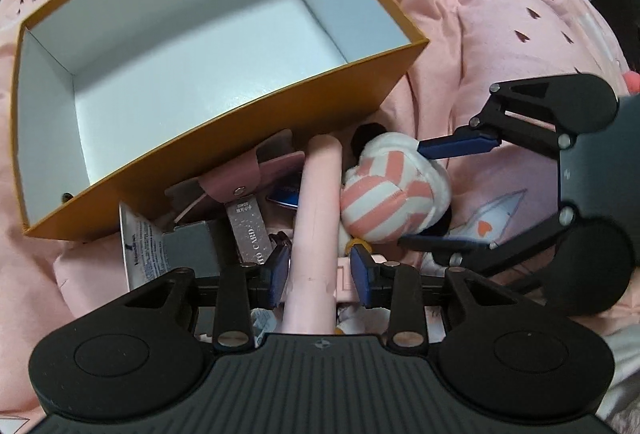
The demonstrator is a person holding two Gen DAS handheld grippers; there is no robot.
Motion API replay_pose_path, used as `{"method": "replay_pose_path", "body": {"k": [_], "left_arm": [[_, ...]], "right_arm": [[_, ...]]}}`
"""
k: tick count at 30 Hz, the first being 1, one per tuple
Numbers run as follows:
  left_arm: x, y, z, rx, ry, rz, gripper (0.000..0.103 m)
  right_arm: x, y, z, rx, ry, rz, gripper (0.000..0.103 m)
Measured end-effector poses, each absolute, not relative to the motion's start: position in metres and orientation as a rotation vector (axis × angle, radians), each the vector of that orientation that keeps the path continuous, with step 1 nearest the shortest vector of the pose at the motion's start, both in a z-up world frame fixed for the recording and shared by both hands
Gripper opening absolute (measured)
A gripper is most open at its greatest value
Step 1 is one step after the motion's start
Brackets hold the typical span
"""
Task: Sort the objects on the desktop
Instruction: 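Grasp the pink selfie stick with the left tool while the right tool grasps the striped-hat plush, then lift the selfie stick and plush with both tools over the orange box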
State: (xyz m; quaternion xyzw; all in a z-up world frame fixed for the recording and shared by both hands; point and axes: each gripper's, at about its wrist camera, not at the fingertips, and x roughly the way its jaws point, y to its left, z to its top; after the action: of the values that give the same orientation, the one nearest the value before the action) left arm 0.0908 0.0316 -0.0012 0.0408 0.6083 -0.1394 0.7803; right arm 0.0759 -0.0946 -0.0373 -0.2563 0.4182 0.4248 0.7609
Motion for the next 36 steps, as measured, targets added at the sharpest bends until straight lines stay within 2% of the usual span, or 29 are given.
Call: {"method": "replay_pose_path", "body": {"k": [2,5,9,13,14,20,27,36], "left_arm": [[0.097,0.031,-0.005,0.089,1.329,-0.3,0.036],[0.103,0.029,-0.009,0.082,1.342,-0.294,0.032],[0.106,0.024,-0.013,0.094,1.345,-0.292,0.032],[0.104,0.021,-0.015,0.123,1.362,-0.299,0.032],[0.103,0.02,-0.016,0.128,1.363,-0.299,0.032],[0.098,0.019,-0.016,0.124,1.348,-0.274,0.031],[0.077,0.021,-0.004,0.08,1.268,-0.246,0.031],[0.064,0.031,0.03,0.042,1.153,-0.212,0.03]], "right_arm": [[0.076,-0.091,-0.042,-0.595,0.9,0.921,0.069],[0.074,-0.087,-0.05,-0.64,0.879,0.891,0.07],[0.071,-0.088,-0.059,-0.641,0.86,0.838,0.072],[0.068,-0.089,-0.066,-0.636,0.851,0.768,0.072],[0.068,-0.09,-0.065,-0.627,0.846,0.756,0.069],[0.083,-0.111,-0.053,-0.428,0.889,0.721,0.063],[0.089,-0.145,-0.04,-0.144,0.915,0.725,0.061],[0.081,-0.162,-0.013,-0.043,0.886,0.767,0.061]]}}
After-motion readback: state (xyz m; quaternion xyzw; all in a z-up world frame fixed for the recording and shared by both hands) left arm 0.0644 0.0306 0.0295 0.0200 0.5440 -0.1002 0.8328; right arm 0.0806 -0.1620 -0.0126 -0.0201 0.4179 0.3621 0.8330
